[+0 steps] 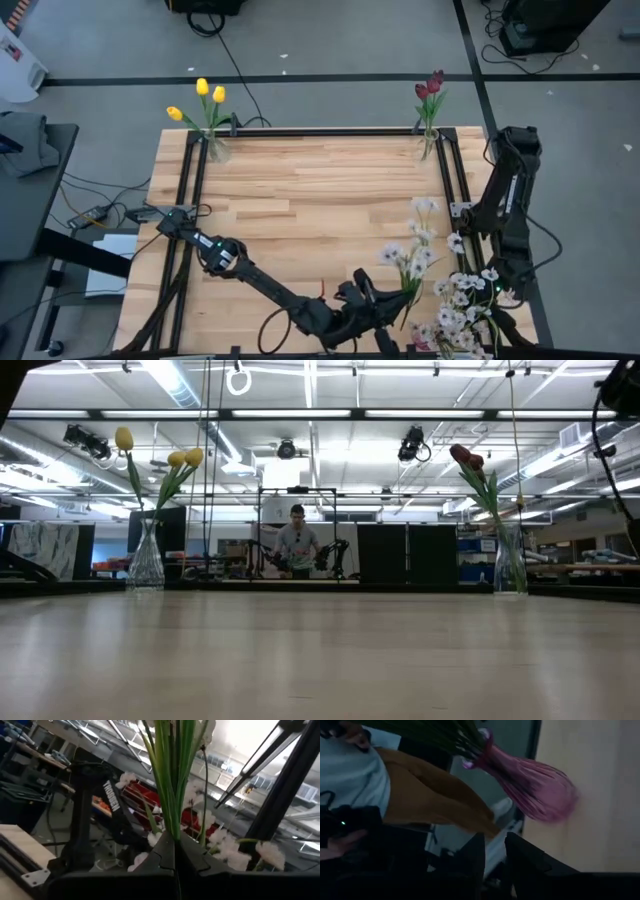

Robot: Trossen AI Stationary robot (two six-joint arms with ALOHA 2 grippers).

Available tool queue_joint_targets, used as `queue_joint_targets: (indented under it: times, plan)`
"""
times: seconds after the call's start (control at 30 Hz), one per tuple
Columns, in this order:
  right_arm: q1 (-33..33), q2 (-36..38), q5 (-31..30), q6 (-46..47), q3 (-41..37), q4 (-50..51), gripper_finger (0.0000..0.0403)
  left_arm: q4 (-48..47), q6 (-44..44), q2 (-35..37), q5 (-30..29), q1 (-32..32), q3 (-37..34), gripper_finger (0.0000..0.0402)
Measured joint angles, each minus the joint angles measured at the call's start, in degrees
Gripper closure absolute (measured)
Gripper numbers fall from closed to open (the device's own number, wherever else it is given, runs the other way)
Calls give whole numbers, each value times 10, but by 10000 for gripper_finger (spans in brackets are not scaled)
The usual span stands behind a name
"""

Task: Sort flowers into vase by color
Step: Put the white flowers into the purple vase

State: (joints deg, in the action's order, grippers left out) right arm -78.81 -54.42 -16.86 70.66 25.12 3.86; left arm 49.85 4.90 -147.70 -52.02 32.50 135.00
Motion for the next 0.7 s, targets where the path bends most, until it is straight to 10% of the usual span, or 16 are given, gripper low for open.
queue_joint_targets:
  times: [0.7]
  plan:
    - [-1,-159,-126,-7,0,-158,264,4,3,0,-4,-13,0,397]
